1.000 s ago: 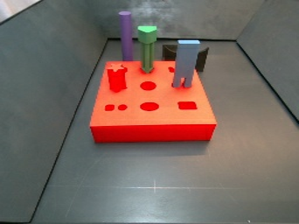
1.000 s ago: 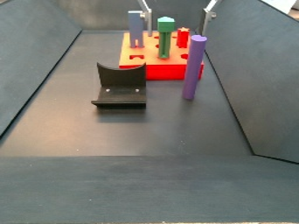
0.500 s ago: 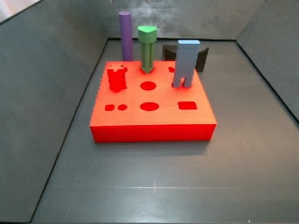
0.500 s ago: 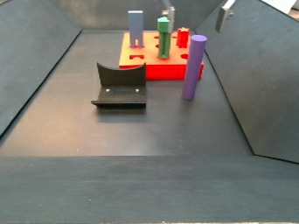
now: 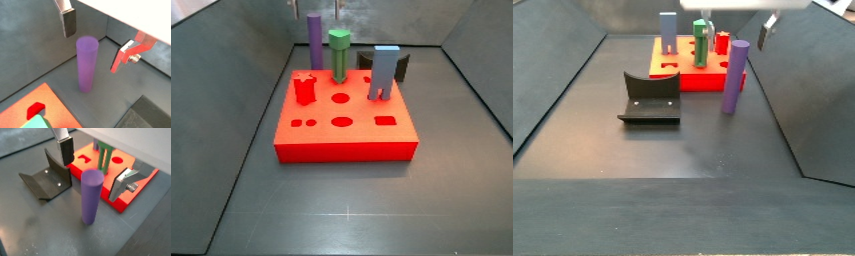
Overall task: Pick up the round object. Move up. Move to above the board. Insert the round object.
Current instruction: Pick up the round object.
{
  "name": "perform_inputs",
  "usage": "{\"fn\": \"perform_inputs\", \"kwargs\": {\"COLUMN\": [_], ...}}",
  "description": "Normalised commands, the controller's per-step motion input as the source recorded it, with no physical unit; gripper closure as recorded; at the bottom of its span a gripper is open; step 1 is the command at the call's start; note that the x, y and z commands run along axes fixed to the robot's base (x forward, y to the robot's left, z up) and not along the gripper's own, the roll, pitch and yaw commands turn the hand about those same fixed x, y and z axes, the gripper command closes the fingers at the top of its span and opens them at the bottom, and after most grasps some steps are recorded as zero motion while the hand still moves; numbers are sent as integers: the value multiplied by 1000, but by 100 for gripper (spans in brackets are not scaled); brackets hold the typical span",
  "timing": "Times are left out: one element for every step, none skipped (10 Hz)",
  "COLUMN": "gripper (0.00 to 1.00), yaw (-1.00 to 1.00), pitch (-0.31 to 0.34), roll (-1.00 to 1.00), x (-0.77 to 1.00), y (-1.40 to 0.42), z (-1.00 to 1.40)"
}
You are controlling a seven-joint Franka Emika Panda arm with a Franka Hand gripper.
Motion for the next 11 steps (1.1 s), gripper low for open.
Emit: {"fn": "perform_inputs", "kwargs": {"gripper": [0,0,0,0,0,100,100,100,100,100,100], "yaw": [-37,-20,0,0,0,0,0,0,0,0,0], "pitch": [69,41,0,0,0,0,0,0,0,0,0], "roll": [0,0,-47,-19,0,0,0,0,0,0,0], "x": [0,0,0,0,0,0,0,0,0,0,0], "y": [0,0,0,3,0,0,0,0,0,0,0], "z": [-431,-374,-177,0,0,0,0,0,0,0,0]}}
